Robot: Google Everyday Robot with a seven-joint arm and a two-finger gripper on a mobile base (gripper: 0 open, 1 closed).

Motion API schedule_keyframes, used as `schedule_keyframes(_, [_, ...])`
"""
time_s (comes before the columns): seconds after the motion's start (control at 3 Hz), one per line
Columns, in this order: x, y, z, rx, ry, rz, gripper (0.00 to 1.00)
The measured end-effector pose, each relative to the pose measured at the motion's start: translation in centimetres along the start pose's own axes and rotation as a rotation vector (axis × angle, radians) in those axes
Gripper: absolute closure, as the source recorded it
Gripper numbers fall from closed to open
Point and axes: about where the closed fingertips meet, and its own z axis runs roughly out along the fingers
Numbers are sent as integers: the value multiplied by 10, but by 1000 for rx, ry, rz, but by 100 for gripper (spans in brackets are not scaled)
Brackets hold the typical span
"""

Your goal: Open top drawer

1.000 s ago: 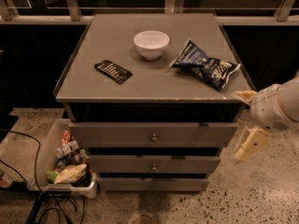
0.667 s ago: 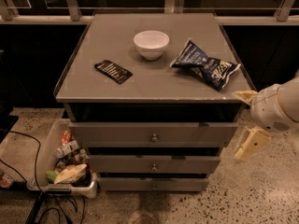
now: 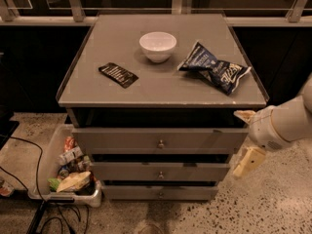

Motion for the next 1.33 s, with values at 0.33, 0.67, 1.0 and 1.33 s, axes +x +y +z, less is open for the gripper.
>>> schedule_keyframes(0.33, [1,-1,52,-11,-38,-15,0])
schedule_keyframes(0.67, [1,-1,52,-11,-38,-15,0])
schedule_keyframes(1.0, [-4,-1,58,-1,-53,-39,0])
schedule_keyframes(1.33, [-15,-1,82,6,-79,-120,0])
